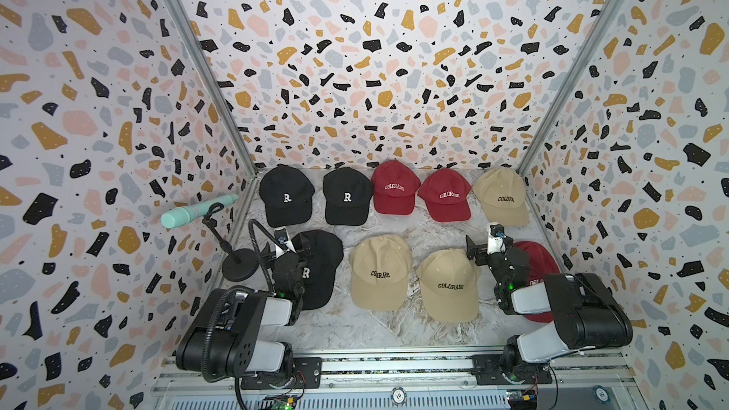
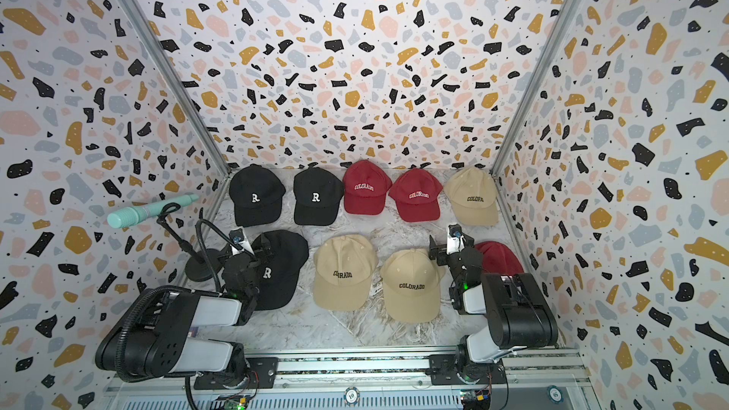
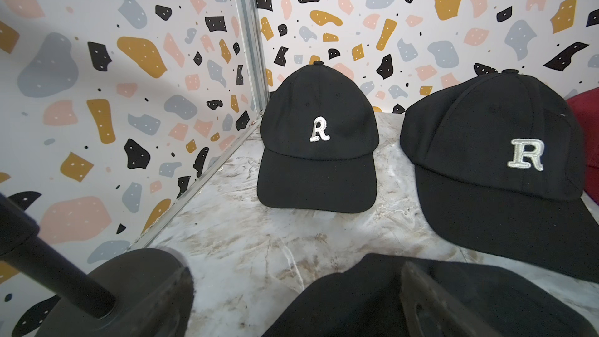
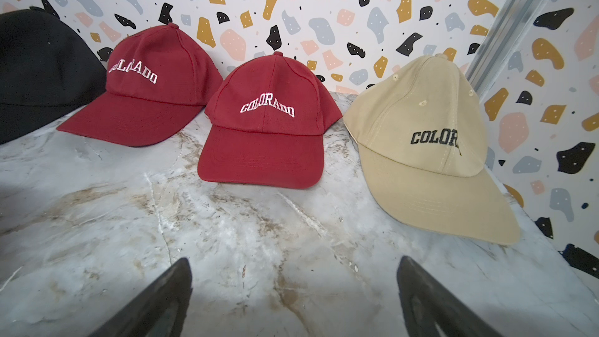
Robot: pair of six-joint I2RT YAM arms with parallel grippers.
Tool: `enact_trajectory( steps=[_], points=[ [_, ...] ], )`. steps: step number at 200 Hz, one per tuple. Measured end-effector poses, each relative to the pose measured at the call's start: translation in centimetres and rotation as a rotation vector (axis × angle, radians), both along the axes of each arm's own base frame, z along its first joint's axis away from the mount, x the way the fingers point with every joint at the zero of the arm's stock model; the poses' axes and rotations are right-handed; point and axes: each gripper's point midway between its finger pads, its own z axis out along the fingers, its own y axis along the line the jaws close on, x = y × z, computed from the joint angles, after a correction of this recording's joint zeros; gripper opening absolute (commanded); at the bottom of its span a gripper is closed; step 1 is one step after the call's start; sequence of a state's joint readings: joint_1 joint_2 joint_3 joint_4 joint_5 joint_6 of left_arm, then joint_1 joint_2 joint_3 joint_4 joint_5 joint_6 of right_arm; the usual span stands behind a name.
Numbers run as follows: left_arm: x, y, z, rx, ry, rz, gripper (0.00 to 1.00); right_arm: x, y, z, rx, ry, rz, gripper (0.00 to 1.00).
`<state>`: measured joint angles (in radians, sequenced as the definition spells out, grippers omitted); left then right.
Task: Stack the baseball caps by color
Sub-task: Pick up the baseball cap from the center of the board.
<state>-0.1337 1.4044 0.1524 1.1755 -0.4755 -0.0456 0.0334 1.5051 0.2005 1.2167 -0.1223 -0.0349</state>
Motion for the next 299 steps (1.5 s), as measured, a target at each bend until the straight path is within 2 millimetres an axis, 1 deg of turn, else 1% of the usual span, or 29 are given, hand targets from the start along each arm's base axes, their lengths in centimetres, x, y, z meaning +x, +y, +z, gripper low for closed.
enact_trajectory(
  steps=[46,69,85,102,116,117,129,142,145,159,183,193,216,229,249,277,299],
  points=[
    [0.0,0.0,0.0,0.001,0.0,0.0,1.0,0.0,0.0,0.0,0.0,0.0,-0.003,0.99],
    [0.0,-0.2,0.0,0.001,0.0,-0.003,1.0,0.3,-0.7,-0.2,-0.002,0.029,-0.054,0.99],
    [0.0,-0.2,0.0,0.003,0.0,-0.003,1.0,1.6,-1.3,0.8,-0.002,0.048,-0.097,0.99],
    [0.0,-0.3,0.1,0.007,0.0,-0.001,1.0,3.5,-2.1,3.2,0.013,0.055,-0.151,0.99],
    [0.2,-0.2,0.3,0.012,0.015,0.011,1.0,4.5,-2.5,4.9,0.034,0.069,-0.185,0.99],
    [0.2,-0.2,0.3,0.012,0.018,0.012,1.0,4.7,-2.6,5.2,0.039,0.075,-0.192,0.99],
    [0.9,-0.3,1.4,0.013,0.016,0.016,1.0,5.4,-2.8,6.2,0.066,0.1,-0.222,0.99],
    [1.9,-0.5,3.4,0.011,-0.002,0.019,0.99,5.8,-3.1,6.5,0.092,0.151,-0.259,0.99],
    [2.2,-0.5,4.1,0.01,-0.011,0.019,0.99,5.9,-3.1,6.6,0.097,0.169,-0.269,0.99],
    [2.7,-0.6,6.5,0.001,-0.045,0.016,1.0,6.1,-2.9,6.7,0.11,0.226,-0.288,0.99],
    [3.2,-0.9,10.2,-0.022,-0.083,0.009,1.0,5.9,-1.4,6.9,0.103,0.292,-0.27,0.99],
    [3.8,-1.1,11.8,-0.036,-0.087,0.0,1.0,5.6,-0.5,6.6,0.096,0.327,-0.249,1.0],
    [4.3,-1.7,14.5,-0.097,-0.106,-0.005,1.0,4.8,1.0,6.0,0.09,0.398,-0.213,0.94],
    [3.9,-2.2,15.3,-0.133,-0.113,-0.009,0.98,4.5,1.9,6.1,0.088,0.43,-0.197,0.92],
    [3.0,-3.4,15.9,-0.171,-0.11,-0.03,0.98,4.2,3.0,6.8,0.086,0.454,-0.175,0.91],
    [2.2,-6.3,16.0,-0.196,-0.079,-0.103,1.0,3.5,4.4,7.0,0.093,0.487,-0.137,0.89],
    [1.8,-8.9,16.0,-0.205,-0.05,-0.169,1.0,3.3,5.0,7.3,0.106,0.502,-0.126,0.88]
  ],
)
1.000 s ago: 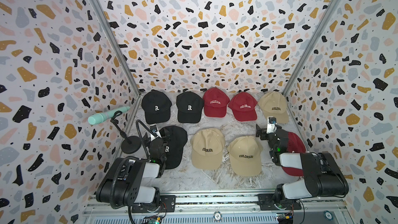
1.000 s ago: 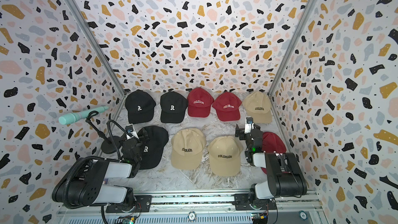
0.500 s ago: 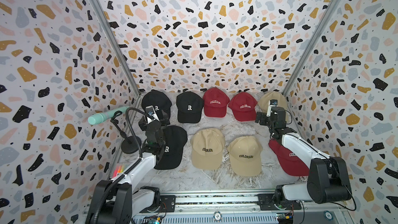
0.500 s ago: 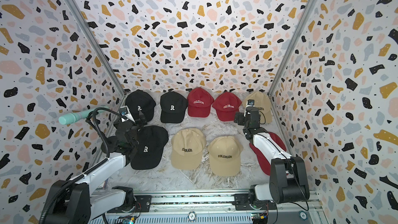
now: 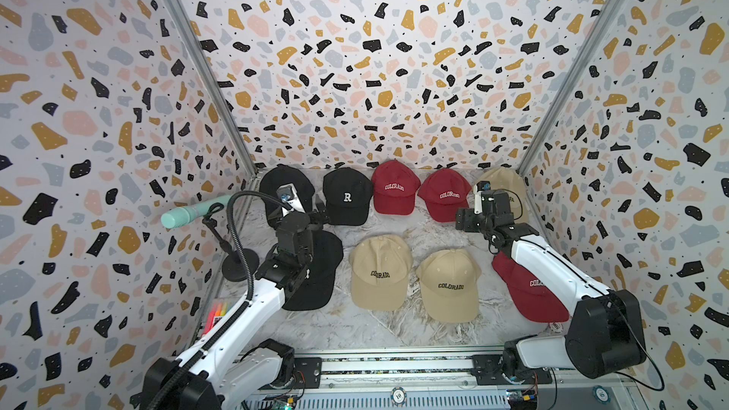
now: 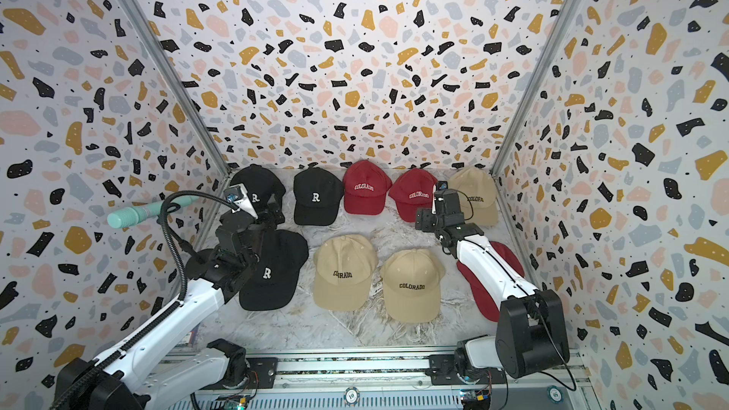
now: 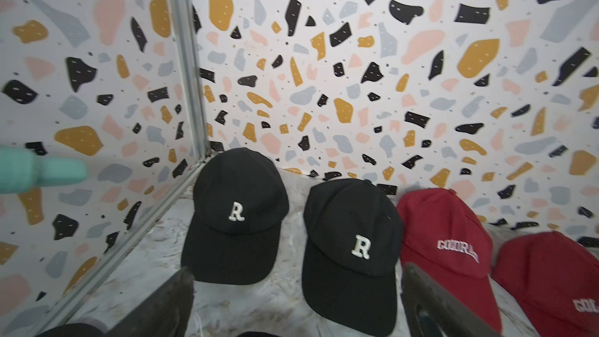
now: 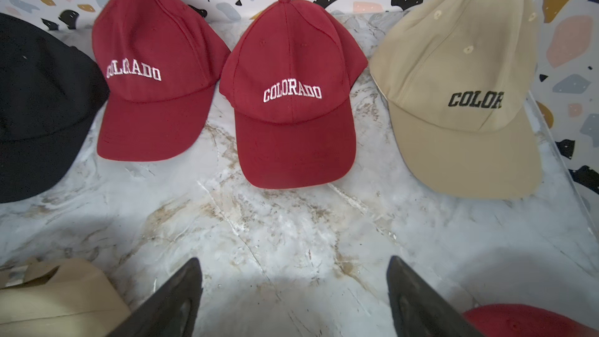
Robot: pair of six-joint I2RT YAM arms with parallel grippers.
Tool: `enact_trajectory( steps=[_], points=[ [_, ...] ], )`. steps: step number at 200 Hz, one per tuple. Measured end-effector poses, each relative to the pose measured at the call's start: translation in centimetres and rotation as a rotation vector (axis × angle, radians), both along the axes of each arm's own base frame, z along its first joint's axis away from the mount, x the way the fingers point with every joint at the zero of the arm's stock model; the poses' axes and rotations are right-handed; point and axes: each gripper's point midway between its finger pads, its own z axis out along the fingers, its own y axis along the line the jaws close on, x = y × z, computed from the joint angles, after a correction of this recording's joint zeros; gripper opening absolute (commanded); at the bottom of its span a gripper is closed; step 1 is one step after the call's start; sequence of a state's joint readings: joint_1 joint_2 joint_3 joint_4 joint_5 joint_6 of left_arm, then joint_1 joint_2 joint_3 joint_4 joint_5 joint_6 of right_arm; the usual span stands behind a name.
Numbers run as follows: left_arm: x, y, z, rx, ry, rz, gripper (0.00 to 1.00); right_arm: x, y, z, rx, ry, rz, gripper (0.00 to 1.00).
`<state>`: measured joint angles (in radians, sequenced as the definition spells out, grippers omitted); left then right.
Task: Stack the baseball caps by color
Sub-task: Pick up the baseball cap from the center of the board.
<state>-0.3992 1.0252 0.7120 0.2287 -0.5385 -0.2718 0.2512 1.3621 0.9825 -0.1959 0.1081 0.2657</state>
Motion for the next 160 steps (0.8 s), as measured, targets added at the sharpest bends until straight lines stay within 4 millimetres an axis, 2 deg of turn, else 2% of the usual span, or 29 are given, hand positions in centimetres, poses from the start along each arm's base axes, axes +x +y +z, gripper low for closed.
enact_trajectory(
  steps=[21,36,58,78,116,160],
  points=[
    [-0.4,-2.4,0.2,-0.001,0.021,-0.064,1.0,0.3,0.7,1.4,0.022,-0.004,0.004,0.87],
    [-0.4,-3.7,1.1,-0.018,0.025,-0.102,1.0,1.0,1.5,3.0,0.039,-0.019,0.009,0.86],
    [-0.1,-4.7,3.0,-0.05,0.009,-0.137,1.0,2.6,3.8,5.0,0.057,-0.034,0.039,0.86],
    [0.1,-5.2,4.2,-0.063,-0.006,-0.159,1.0,3.8,6.3,5.9,0.063,-0.032,0.074,0.85],
    [1.3,-6.0,4.0,-0.023,0.038,-0.171,1.0,5.9,10.7,5.4,0.065,0.0,0.126,0.84],
    [4.0,-8.1,3.6,0.053,0.111,-0.216,1.0,8.8,15.1,3.8,0.055,0.025,0.169,0.83]
  ],
)
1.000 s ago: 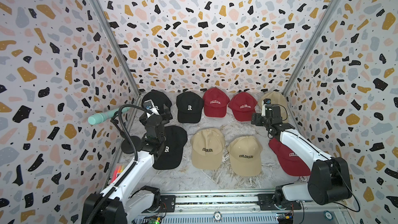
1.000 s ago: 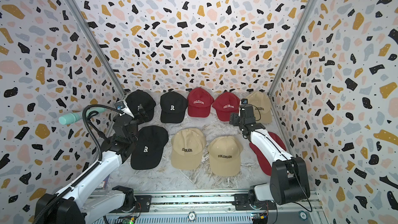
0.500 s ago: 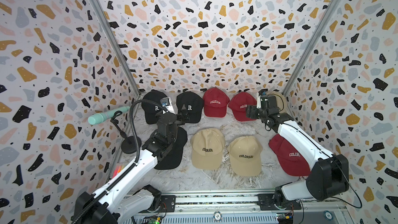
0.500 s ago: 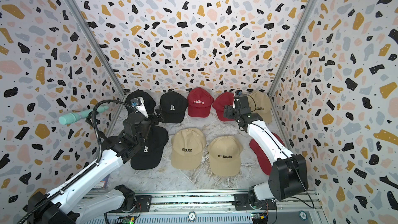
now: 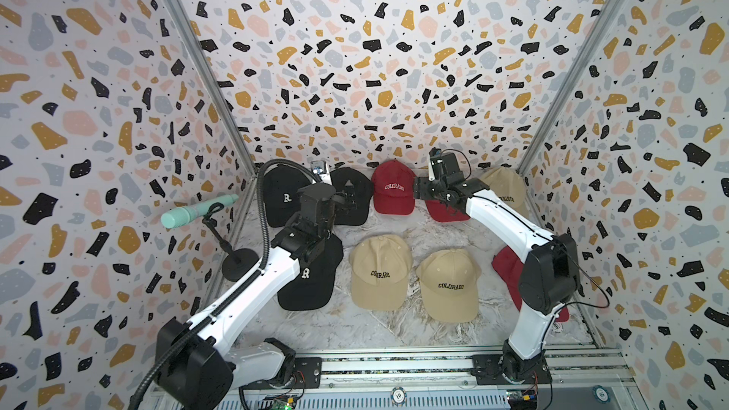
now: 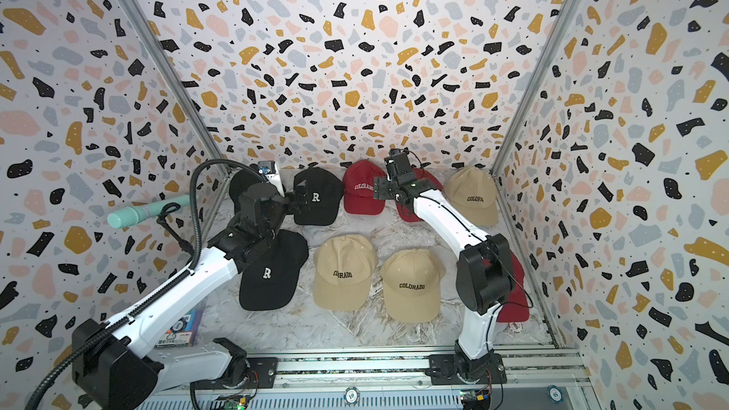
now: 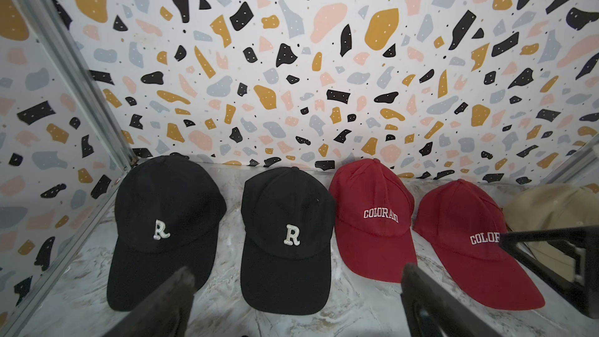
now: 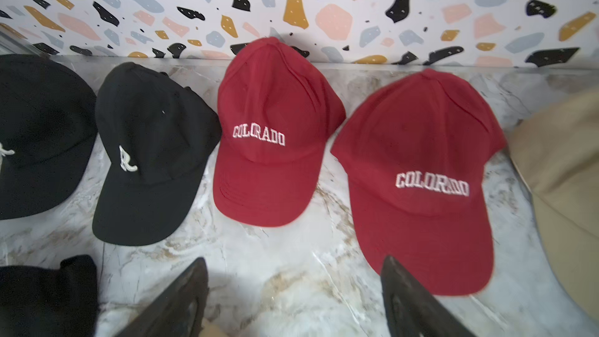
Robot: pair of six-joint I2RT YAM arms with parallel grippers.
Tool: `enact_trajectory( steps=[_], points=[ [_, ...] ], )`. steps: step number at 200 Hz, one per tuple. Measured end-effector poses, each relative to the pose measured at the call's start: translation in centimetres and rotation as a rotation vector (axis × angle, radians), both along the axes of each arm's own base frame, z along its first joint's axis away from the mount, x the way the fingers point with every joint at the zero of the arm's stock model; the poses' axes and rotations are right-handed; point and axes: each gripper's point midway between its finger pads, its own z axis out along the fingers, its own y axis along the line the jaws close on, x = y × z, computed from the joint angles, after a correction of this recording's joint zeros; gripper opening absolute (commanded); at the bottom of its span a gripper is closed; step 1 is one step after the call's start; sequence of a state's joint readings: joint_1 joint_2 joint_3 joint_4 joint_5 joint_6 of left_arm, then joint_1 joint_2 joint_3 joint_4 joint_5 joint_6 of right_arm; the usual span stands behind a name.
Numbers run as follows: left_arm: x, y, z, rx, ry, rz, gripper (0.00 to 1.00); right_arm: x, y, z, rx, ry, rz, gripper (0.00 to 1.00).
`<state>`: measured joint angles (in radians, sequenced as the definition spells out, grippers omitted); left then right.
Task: Stack the baseball caps by color
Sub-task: Pick up the baseball cap from the center of the board.
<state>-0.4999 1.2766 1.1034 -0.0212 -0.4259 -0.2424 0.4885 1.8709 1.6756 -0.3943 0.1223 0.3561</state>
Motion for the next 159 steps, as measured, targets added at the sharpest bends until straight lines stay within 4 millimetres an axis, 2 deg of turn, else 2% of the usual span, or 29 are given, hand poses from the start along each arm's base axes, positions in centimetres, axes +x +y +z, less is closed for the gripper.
enact_trajectory(
  steps=[27,60,89,114,135,159],
  points=[
    [1.8,-1.2,0.5,0.029,0.011,-0.018,1.0,2.3,2.5,-1.1,0.002,0.001,0.025,0.81],
    [2.8,-2.0,0.1,0.05,0.027,-0.037,1.0,5.1,4.4,-3.0,-0.018,0.007,0.043,0.8],
    [3.5,-2.3,-1.1,0.069,0.054,-0.034,1.0,6.7,5.2,-5.2,-0.058,0.004,0.073,0.8],
    [5.7,-3.5,-2.0,0.087,0.097,-0.032,1.0,8.2,5.9,-7.3,-0.098,-0.001,0.102,0.79],
    [7.0,-4.2,-2.3,0.083,0.107,-0.029,1.0,9.9,6.4,-8.4,-0.104,-0.023,0.114,0.79],
    [7.7,-4.5,-2.8,0.074,0.12,-0.021,1.0,10.8,6.5,-9.5,-0.102,-0.029,0.125,0.8]
  ],
)
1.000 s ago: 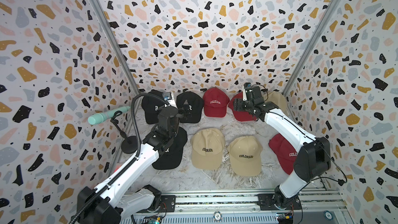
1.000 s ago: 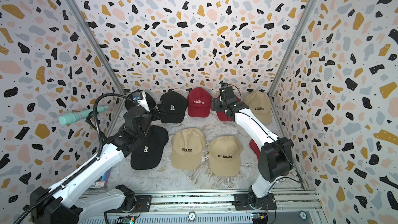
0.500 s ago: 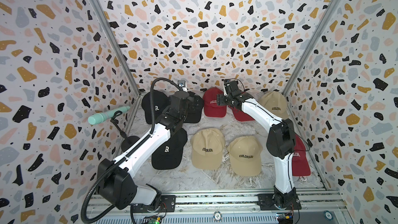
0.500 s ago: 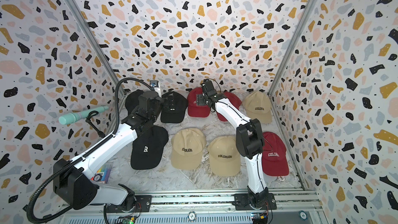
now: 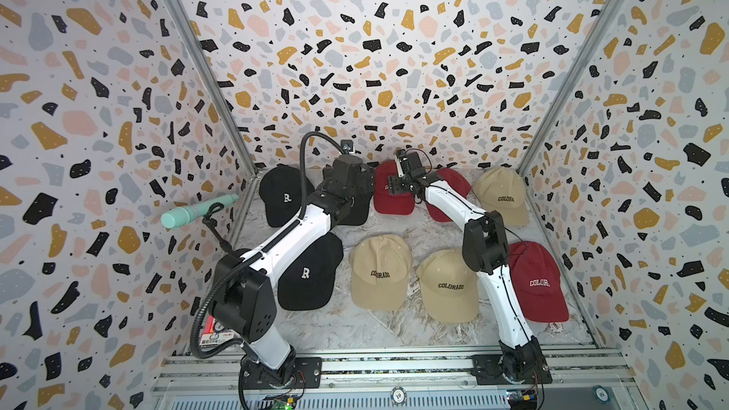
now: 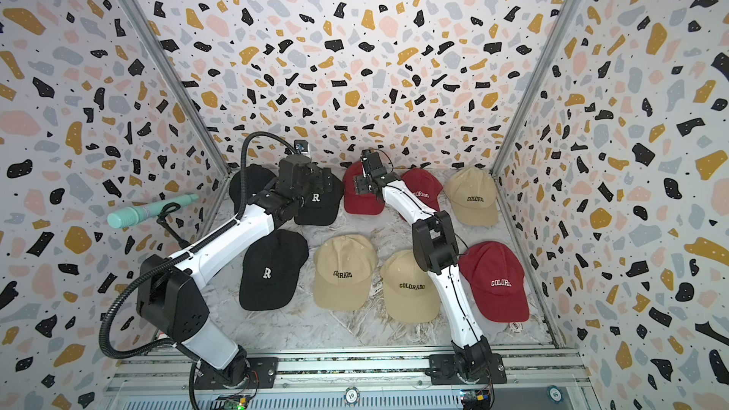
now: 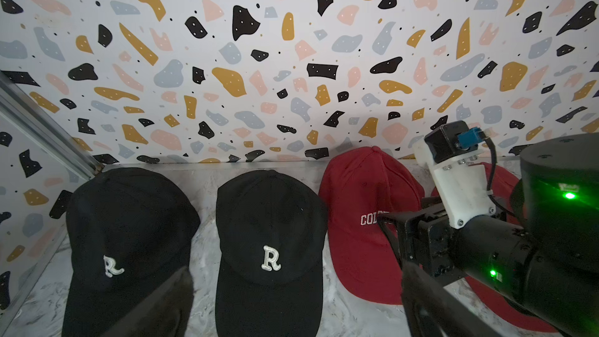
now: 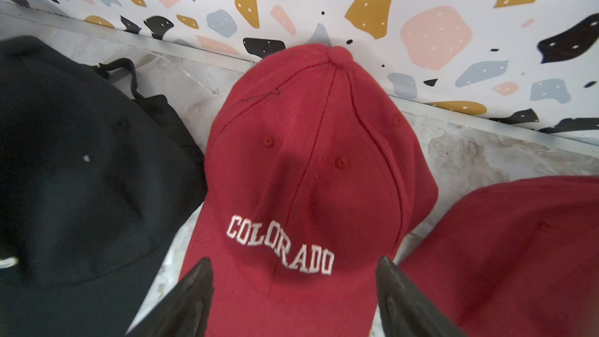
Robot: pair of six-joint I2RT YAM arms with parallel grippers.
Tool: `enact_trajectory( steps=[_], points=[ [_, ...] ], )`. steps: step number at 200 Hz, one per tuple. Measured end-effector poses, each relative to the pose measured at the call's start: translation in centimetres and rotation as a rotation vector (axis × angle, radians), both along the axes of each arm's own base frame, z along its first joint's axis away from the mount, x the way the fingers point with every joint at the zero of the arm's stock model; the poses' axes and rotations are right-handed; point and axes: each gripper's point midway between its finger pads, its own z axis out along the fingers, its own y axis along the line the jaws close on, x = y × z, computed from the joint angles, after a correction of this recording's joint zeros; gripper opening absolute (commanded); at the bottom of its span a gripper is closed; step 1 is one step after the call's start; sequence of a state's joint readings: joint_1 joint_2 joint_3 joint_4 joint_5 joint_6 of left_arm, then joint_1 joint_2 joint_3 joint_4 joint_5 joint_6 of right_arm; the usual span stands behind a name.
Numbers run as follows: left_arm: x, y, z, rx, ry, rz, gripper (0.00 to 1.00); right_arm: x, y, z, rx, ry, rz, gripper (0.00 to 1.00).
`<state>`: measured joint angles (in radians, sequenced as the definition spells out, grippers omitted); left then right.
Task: Stack the baseball caps by color
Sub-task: Pick up the baseball cap from the center of the board.
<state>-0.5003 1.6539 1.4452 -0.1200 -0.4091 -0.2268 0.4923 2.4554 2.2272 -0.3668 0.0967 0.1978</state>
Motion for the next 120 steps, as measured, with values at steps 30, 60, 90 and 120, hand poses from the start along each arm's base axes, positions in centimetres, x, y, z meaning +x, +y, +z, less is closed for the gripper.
enact_trajectory(
  steps=[30,60,90,120],
  points=[
    [0.3,0.0,-0.7,-0.001,0.012,0.015,1.0,0.7,-0.6,0.2,0.022,-0.008,0.002,0.8],
    [0.4,0.3,-0.9,0.004,0.014,0.031,1.0,1.8,-1.4,0.8,0.073,-0.025,-0.01,0.8],
    [0.4,0.5,-0.9,0.014,0.009,0.045,1.0,2.8,-2.0,0.7,0.105,-0.039,-0.022,0.8],
    [0.5,0.8,-0.8,0.029,0.006,0.053,1.0,3.6,-2.3,0.0,0.139,-0.038,-0.032,0.79]
  ],
)
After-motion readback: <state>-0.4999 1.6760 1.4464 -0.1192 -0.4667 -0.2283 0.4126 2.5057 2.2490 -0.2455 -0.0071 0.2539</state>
